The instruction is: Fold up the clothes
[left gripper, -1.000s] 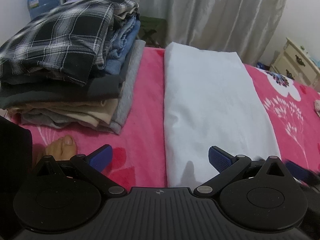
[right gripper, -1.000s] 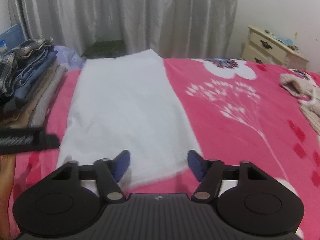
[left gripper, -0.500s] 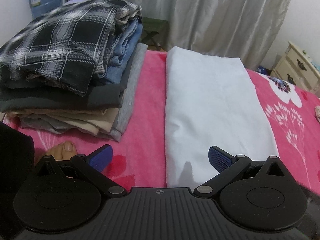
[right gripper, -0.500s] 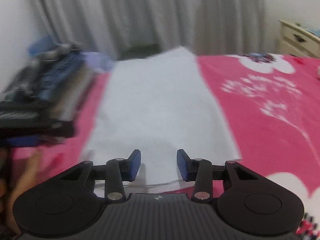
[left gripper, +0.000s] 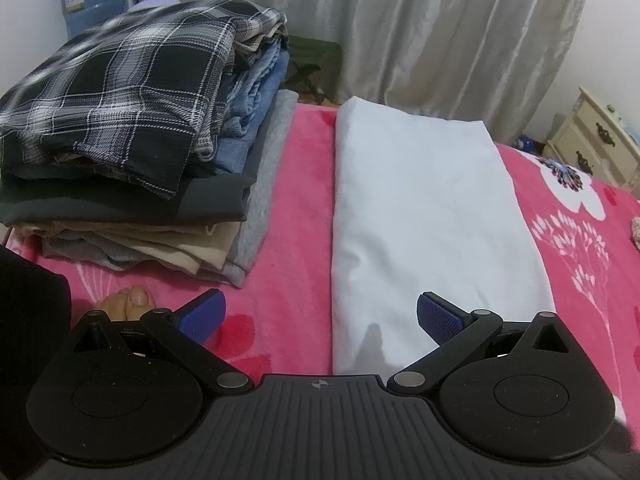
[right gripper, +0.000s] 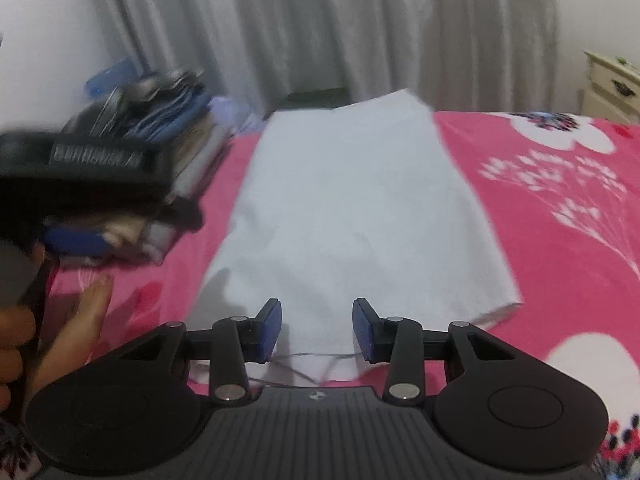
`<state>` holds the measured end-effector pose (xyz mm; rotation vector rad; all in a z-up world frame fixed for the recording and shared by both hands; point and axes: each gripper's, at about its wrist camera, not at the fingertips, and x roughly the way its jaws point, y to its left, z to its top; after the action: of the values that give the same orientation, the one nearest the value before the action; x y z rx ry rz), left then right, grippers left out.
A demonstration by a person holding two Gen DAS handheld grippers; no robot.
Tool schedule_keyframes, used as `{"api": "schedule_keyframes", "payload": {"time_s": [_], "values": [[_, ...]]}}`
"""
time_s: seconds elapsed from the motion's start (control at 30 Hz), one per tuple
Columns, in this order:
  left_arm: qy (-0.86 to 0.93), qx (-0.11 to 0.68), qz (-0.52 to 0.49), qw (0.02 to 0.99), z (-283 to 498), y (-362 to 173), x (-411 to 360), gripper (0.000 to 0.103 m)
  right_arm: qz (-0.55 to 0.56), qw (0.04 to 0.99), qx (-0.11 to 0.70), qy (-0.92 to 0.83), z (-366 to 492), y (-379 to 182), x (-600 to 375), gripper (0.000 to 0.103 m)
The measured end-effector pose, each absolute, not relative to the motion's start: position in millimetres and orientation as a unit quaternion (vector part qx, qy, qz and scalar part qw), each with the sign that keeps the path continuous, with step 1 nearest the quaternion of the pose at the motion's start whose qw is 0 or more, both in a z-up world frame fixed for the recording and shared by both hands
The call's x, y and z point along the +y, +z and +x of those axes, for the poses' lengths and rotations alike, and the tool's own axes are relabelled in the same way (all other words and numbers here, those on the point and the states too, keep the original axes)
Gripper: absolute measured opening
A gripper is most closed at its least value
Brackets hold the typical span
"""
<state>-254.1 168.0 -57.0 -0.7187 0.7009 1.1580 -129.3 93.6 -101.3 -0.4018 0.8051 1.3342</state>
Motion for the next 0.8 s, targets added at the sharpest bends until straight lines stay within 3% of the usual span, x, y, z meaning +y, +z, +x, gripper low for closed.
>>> {"api": "schedule_keyframes", "payload": {"time_s": [0.13,0.3,0.43,0.6,0.8], "values": [[0.528,0.314,-0.320,0.721,-256,-56,167,0.103,-0.241,0.662,0.358,0.613,-129,-108,97,0.042],[0.517,0.324,-0.320,0.725,-251,-58,165,0.103,-0.155,0.741,0.361,0.545,-64,-81,81,0.043],[0.510,0.329,-0.309,0.733,-247,-58,160,0.103,-0.175,0.766,0.407,0.466,-40,-110,78,0.043],[0.511,0.332,-0.309,0.730,-245,-61,159,0.103,-0.129,0.776,0.422,0.451,-32,-104,58,0.042],[0.505,0.336,-0.298,0.737,-237,-57,148,0.103,-0.182,0.769,0.398,0.467,-60,-83,36,0.043]]}}
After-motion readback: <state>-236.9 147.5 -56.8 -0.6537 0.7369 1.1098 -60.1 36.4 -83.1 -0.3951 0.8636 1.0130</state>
